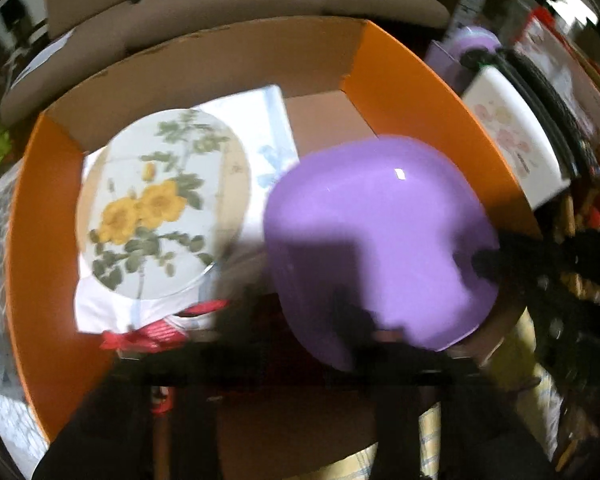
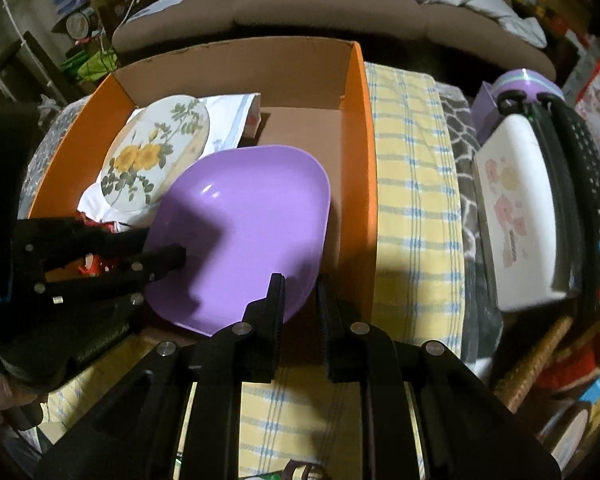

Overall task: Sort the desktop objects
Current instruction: 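Lower the purple plate into the box beside the floral plate, open left gripper, then move the right gripper to the purple eyelash curler on the cloth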

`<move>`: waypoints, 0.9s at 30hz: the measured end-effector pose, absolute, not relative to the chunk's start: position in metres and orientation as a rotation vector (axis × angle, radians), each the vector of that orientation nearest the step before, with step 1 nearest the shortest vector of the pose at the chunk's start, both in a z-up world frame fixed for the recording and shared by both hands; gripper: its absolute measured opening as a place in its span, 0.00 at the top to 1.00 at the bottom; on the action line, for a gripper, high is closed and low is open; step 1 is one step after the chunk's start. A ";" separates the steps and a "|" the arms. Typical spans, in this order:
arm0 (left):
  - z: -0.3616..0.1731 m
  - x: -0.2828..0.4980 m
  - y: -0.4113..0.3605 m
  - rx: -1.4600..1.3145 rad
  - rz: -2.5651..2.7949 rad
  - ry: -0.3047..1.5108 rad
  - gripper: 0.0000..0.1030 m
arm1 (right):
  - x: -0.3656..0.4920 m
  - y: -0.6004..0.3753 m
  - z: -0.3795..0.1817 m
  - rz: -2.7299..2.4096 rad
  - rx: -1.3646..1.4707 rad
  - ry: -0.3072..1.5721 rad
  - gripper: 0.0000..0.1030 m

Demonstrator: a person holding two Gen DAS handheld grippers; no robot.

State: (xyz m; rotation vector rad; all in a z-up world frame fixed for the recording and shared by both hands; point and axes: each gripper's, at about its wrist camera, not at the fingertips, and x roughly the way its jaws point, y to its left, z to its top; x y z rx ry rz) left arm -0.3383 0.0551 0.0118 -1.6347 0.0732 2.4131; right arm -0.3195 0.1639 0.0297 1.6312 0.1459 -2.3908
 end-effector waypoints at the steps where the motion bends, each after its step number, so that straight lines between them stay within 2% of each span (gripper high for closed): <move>1: 0.015 -0.336 0.054 -1.624 2.422 0.055 0.14 | -0.318 0.164 0.032 -2.394 1.624 0.143 0.84; 4: 0.025 -0.327 0.055 -1.581 2.434 0.084 0.14 | -0.312 0.171 0.048 -2.442 1.569 0.090 0.80; 5: 0.028 -0.324 0.057 -1.572 2.437 0.107 0.14 | -0.310 0.173 0.054 -2.470 1.547 0.097 0.71; 8: 0.031 -0.319 0.059 -1.581 2.434 0.125 0.14 | -0.306 0.178 0.071 -2.512 1.500 0.105 0.61; 14: 0.042 -0.316 0.045 -1.595 2.475 0.008 0.14 | -0.294 0.197 0.089 -2.514 1.456 0.032 0.60; 17: 0.059 -0.296 0.038 -1.505 2.489 -0.033 0.14 | -0.278 0.208 0.094 -2.492 1.440 0.045 0.50; 22: 0.076 -0.233 0.043 -1.341 2.389 0.007 0.10 | -0.233 0.232 0.093 -2.416 1.411 0.045 0.45; 27: 0.058 -0.177 0.060 -1.345 2.280 0.135 0.10 | -0.189 0.239 0.070 -2.346 1.452 0.151 0.43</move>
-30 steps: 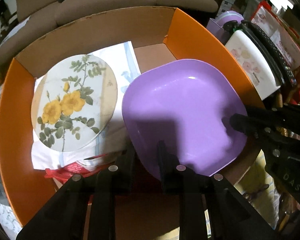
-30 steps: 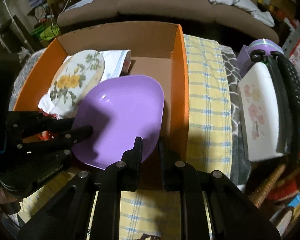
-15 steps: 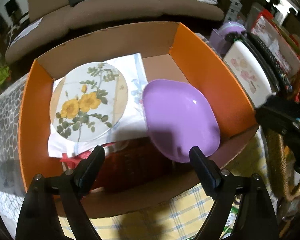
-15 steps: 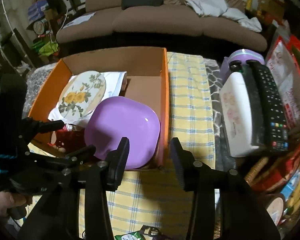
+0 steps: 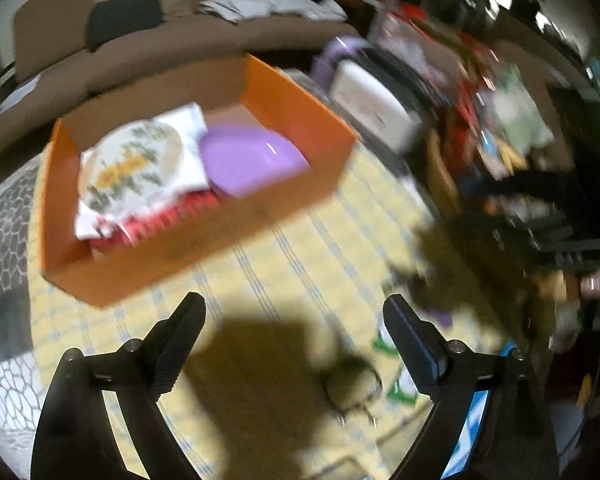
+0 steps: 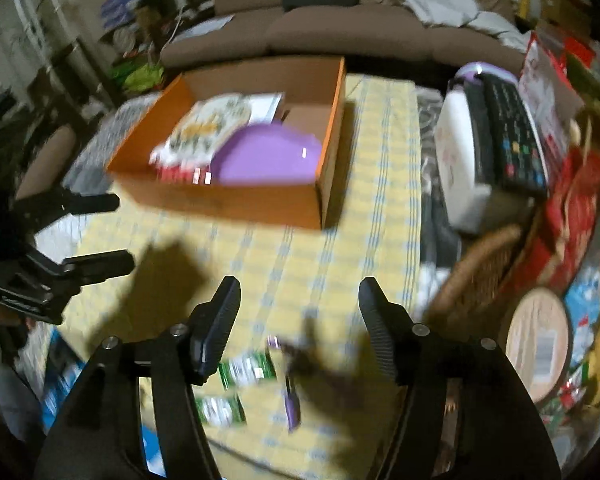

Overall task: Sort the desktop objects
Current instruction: 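Move the right gripper to the purple eyelash curler on the cloth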

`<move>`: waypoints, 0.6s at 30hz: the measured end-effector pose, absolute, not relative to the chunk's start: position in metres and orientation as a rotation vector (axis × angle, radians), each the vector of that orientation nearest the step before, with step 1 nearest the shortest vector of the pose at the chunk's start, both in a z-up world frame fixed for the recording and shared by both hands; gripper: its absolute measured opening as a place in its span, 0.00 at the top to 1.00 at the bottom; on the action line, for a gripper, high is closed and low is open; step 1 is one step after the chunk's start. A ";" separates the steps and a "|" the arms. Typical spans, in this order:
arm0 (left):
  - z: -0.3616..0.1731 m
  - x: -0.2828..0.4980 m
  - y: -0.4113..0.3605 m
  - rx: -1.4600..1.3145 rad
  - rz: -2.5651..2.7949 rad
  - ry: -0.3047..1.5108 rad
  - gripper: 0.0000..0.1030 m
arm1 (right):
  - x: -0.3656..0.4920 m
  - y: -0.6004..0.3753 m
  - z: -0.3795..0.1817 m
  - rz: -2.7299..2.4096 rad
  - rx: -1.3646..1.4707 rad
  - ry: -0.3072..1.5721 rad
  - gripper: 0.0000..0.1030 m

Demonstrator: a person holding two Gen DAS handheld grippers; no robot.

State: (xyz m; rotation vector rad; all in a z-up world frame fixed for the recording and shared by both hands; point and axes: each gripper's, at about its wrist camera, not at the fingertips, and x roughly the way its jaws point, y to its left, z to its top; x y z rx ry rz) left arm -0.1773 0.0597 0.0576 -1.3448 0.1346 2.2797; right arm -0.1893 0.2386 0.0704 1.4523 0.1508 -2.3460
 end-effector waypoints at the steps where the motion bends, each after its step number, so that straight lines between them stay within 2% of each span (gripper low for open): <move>1: 0.051 -0.171 0.063 -1.361 2.260 0.152 0.10 | -0.185 0.237 0.065 -2.339 1.466 0.171 0.43; 9: 0.014 -0.144 0.096 -1.452 2.171 0.299 0.10 | -0.168 0.225 0.021 -2.293 1.553 0.262 0.43; 13: 0.012 -0.144 0.108 -1.445 2.153 0.286 0.10 | -0.174 0.220 0.005 -2.276 1.576 0.271 0.45; 16: 0.013 -0.141 0.113 -1.431 2.146 0.277 0.10 | -0.179 0.212 -0.007 -2.251 1.597 0.302 0.52; 18: 0.012 -0.141 0.114 -1.425 2.144 0.258 0.10 | -0.181 0.207 -0.015 -2.231 1.615 0.336 0.70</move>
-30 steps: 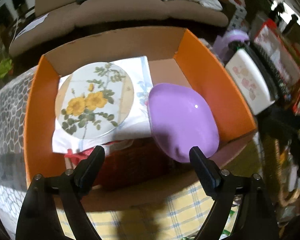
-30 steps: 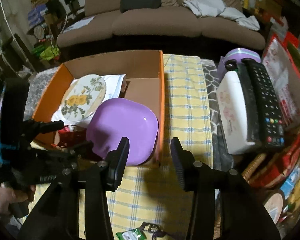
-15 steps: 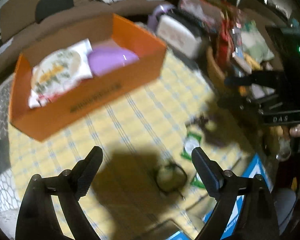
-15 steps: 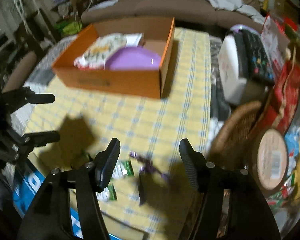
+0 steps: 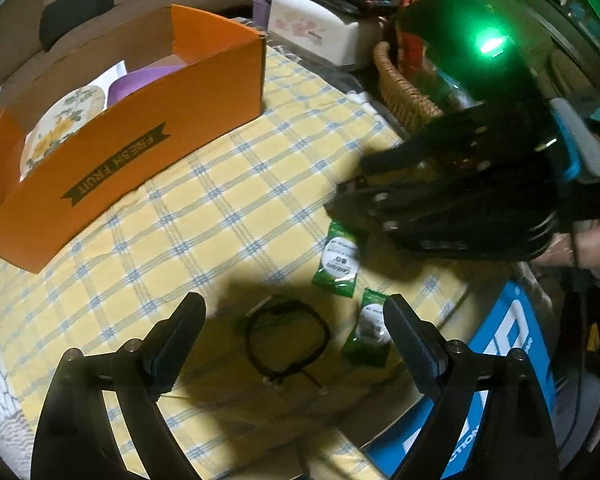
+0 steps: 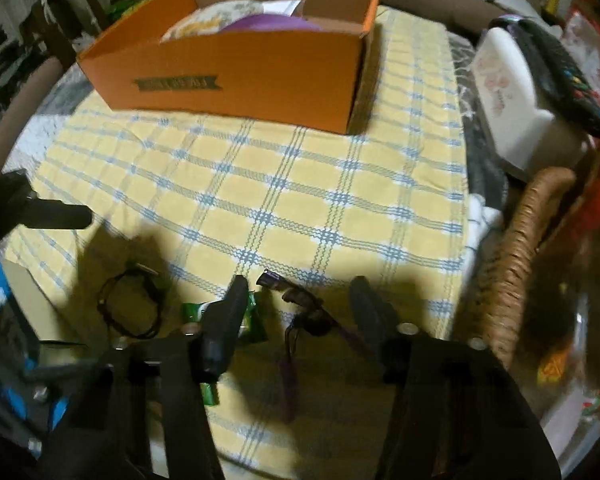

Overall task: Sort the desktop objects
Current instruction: 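Move the right gripper to the purple eyelash curler on the cloth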

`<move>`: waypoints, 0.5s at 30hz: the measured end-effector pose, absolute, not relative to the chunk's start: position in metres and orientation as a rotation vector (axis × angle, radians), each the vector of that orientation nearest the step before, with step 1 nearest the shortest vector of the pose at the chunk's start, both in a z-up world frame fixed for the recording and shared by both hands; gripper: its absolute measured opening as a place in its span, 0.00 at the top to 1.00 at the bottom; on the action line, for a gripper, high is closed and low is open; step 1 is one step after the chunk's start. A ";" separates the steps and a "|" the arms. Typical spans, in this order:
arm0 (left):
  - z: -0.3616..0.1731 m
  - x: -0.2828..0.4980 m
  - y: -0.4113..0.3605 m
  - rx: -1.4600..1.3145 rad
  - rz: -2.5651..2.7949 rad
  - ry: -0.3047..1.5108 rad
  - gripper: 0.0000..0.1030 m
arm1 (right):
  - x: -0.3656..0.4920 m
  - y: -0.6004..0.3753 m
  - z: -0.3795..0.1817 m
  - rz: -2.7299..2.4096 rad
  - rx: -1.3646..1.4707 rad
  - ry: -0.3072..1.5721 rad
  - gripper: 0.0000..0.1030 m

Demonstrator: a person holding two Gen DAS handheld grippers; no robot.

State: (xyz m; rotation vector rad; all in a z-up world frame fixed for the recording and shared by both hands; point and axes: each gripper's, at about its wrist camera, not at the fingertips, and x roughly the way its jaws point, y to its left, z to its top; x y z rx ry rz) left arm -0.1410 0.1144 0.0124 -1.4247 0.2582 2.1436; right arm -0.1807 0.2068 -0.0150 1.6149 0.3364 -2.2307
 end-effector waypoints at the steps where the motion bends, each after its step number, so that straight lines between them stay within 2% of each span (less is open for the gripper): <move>1: 0.012 -0.141 0.115 -1.424 2.141 0.246 0.10 | -0.181 0.205 -0.018 -2.235 1.618 0.365 0.72; 3: 0.012 -0.140 0.115 -1.414 2.141 0.231 0.10 | -0.181 0.204 -0.017 -2.244 1.609 0.386 0.84; 6: 0.012 -0.141 0.118 -1.394 2.160 0.232 0.10 | -0.183 0.215 -0.010 -2.272 1.605 0.273 0.85; 9: 0.010 -0.145 0.126 -1.390 2.172 0.223 0.10 | -0.191 0.231 -0.002 -2.310 1.600 0.085 0.84; 10: 0.010 -0.145 0.129 -1.391 2.171 0.229 0.10 | -0.195 0.238 -0.002 -2.311 1.610 0.005 0.81; 11: 0.009 -0.146 0.134 -1.390 2.170 0.251 0.10 | -0.199 0.244 -0.003 -2.303 1.629 -0.063 0.59; 12: 0.008 -0.146 0.138 -1.388 2.172 0.277 0.10 | -0.199 0.249 -0.001 -2.290 1.613 -0.128 0.54; 13: 0.007 -0.146 0.142 -1.385 2.179 0.307 0.10 | -0.197 0.252 0.003 -2.295 1.597 -0.160 0.54; 15: 0.005 -0.145 0.150 -1.371 2.187 0.365 0.10 | -0.184 0.255 0.013 -2.344 1.570 -0.085 0.54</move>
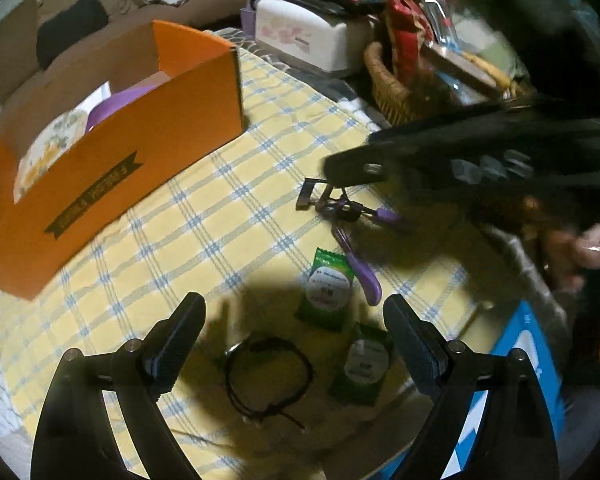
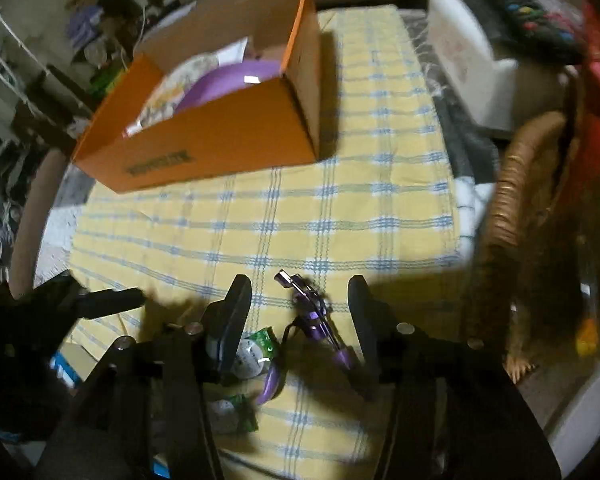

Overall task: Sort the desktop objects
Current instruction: 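Move the right gripper to the purple eyelash curler on the cloth, then grasp the eyelash curler handle with the right gripper while the left gripper grips it too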

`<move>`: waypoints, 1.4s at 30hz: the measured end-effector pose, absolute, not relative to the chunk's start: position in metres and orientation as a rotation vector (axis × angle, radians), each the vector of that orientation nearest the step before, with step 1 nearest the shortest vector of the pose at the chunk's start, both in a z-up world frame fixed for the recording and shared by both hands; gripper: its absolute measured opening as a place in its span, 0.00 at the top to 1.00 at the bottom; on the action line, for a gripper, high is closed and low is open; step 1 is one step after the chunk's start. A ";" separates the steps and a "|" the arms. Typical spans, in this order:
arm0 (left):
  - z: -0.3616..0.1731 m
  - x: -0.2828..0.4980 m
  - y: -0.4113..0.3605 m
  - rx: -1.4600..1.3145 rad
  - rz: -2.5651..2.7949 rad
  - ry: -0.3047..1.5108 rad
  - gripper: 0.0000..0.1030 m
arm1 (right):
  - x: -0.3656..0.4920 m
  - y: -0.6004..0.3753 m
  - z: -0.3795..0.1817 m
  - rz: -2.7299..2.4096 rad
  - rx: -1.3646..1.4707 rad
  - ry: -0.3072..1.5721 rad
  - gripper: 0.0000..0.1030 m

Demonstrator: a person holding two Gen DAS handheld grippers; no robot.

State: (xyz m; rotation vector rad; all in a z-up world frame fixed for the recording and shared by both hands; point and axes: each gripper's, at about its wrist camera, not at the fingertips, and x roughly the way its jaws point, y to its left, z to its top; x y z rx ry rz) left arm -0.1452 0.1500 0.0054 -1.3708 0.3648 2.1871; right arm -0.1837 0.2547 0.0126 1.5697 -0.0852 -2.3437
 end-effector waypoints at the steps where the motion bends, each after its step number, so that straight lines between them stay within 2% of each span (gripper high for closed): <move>1: 0.006 -0.145 0.153 -1.360 2.184 0.376 0.11 | -0.179 0.255 0.016 -2.343 1.563 -0.045 0.54; 4: 0.004 -0.139 0.167 -1.328 2.152 0.393 0.15 | -0.157 0.262 0.014 -2.296 1.594 -0.001 0.56; 6: 0.000 -0.136 0.177 -1.329 2.140 0.417 0.18 | -0.150 0.264 0.009 -2.276 1.624 0.024 0.65; 11: -0.008 -0.131 0.197 -1.326 2.142 0.477 0.19 | -0.138 0.256 0.005 -2.357 1.612 0.157 0.67; 12: -0.011 -0.132 0.199 -1.338 2.141 0.487 0.24 | -0.138 0.255 0.004 -2.368 1.614 0.176 0.67; 13: -0.016 -0.133 0.200 -1.358 2.127 0.490 0.40 | -0.139 0.253 0.004 -2.389 1.616 0.185 0.68; 14: -0.020 -0.133 0.200 -1.378 2.112 0.488 0.51 | -0.142 0.252 0.004 -2.400 1.630 0.197 0.68; 15: -0.023 -0.133 0.200 -1.390 2.108 0.488 0.68 | -0.143 0.251 0.004 -2.401 1.637 0.194 0.67; 17: -0.021 -0.135 0.194 -1.386 2.105 0.454 0.76 | -0.143 0.249 0.007 -2.383 1.633 0.155 0.73; 18: -0.020 -0.137 0.190 -1.396 2.101 0.424 0.87 | -0.141 0.249 0.009 -2.386 1.634 0.149 0.73; 19: -0.019 -0.139 0.186 -1.411 2.097 0.400 0.90 | -0.139 0.249 0.011 -2.386 1.619 0.138 0.73; 26: -0.019 -0.150 0.147 -1.450 2.094 0.281 0.92 | -0.137 0.241 -0.010 -2.317 1.651 0.068 0.73; 30: -0.022 -0.148 0.143 -1.456 2.090 0.277 0.92 | -0.143 0.231 -0.029 -2.251 1.706 0.020 0.73; 31: -0.022 -0.148 0.144 -1.459 2.085 0.279 0.92 | -0.144 0.229 -0.032 -2.248 1.718 0.031 0.74; 32: -0.022 -0.147 0.146 -1.460 2.076 0.279 0.92 | -0.145 0.227 -0.034 -2.262 1.712 0.063 0.80; 33: -0.022 -0.147 0.147 -1.462 2.069 0.278 0.92 | -0.145 0.227 -0.033 -2.264 1.708 0.067 0.92; 35: -0.018 -0.145 0.149 -1.448 2.071 0.286 0.92 | -0.145 0.229 -0.029 -2.266 1.704 0.026 0.92; 42: 0.027 -0.156 0.127 -1.369 2.114 0.168 0.92 | -0.146 0.222 0.022 -2.335 1.575 0.064 0.92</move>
